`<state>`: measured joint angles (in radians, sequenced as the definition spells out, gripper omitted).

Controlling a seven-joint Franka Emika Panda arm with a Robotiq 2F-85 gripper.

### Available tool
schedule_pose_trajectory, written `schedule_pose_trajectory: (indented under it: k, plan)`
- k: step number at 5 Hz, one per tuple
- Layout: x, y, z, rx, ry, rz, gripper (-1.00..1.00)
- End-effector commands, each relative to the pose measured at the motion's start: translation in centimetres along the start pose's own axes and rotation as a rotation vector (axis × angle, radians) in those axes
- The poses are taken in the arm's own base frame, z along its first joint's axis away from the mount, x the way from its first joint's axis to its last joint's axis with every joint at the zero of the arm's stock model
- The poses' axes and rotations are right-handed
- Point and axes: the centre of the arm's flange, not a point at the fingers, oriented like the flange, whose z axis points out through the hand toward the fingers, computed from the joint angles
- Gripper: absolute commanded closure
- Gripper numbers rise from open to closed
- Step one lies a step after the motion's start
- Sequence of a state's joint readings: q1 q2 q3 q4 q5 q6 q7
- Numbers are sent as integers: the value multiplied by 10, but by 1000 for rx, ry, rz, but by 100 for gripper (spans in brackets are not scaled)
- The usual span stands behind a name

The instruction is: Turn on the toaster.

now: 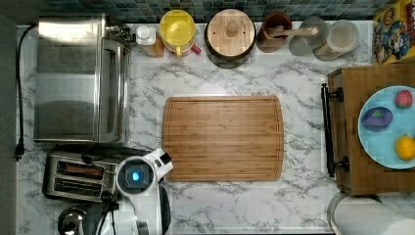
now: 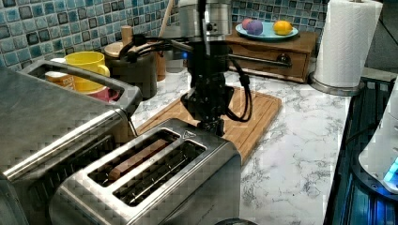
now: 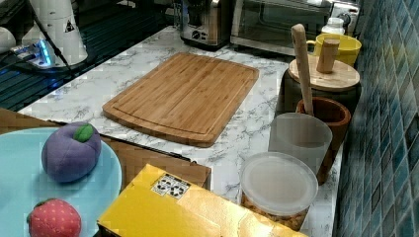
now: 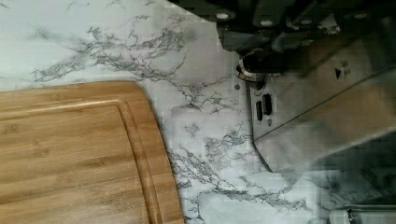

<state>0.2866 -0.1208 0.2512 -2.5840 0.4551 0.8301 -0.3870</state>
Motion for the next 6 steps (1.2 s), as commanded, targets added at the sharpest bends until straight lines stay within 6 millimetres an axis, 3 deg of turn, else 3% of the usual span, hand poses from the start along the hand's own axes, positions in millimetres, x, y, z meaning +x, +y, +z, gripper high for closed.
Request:
schedule_pose_trajectory:
  k: [1, 6]
  plan:
    - [-92, 56, 84, -140, -139, -110, 100]
    - [-92, 56, 84, -140, -139, -110, 100]
